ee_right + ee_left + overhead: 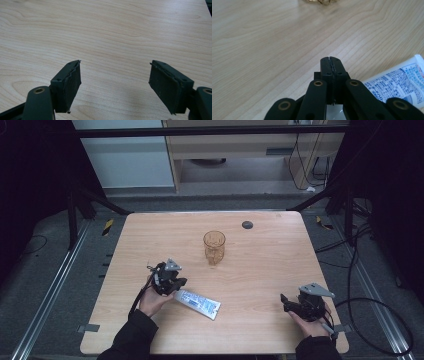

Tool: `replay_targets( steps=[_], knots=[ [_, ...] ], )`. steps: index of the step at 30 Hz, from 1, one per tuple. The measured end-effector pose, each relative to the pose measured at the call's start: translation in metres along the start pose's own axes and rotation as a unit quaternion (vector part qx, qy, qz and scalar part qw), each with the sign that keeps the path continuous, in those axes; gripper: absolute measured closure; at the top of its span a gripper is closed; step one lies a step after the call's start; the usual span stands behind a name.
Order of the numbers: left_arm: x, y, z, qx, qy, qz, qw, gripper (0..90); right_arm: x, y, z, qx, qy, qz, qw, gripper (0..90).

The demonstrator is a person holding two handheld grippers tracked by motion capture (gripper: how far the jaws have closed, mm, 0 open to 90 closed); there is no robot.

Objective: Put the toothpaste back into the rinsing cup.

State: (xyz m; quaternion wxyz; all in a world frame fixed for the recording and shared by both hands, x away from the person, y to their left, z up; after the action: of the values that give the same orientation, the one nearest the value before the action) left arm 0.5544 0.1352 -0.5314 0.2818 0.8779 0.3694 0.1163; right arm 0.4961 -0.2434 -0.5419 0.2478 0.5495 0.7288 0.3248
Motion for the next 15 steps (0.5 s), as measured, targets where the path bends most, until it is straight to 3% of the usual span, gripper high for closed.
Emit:
replay_targets(
  steps=[5,15],
  knots=[
    [-0.002,-0.006,0.000,0.015,-0.002,0.004,0.9999,89.7,-0.001,0.000,-0.001,0.000,-0.001,0.000,1.0000,25.3],
    [-0.007,-0.018,-0.006,0.017,-0.006,0.004,0.9998,89.7,-0.001,-0.001,-0.002,0.000,-0.002,0.002,1.0000,25.2]
  ],
)
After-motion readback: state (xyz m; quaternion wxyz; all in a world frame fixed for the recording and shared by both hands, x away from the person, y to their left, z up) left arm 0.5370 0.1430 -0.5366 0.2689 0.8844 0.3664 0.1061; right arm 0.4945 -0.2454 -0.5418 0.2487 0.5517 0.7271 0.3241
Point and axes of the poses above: each handheld gripper's, and its own axes: z roughly forward along the jaws, y roughly out of its top, x roughly to its left, the point moved 9 cm from there along z, roughly forward along the jaws, and after that the axes turned 5 degrees about x, right-handed, at the moved point
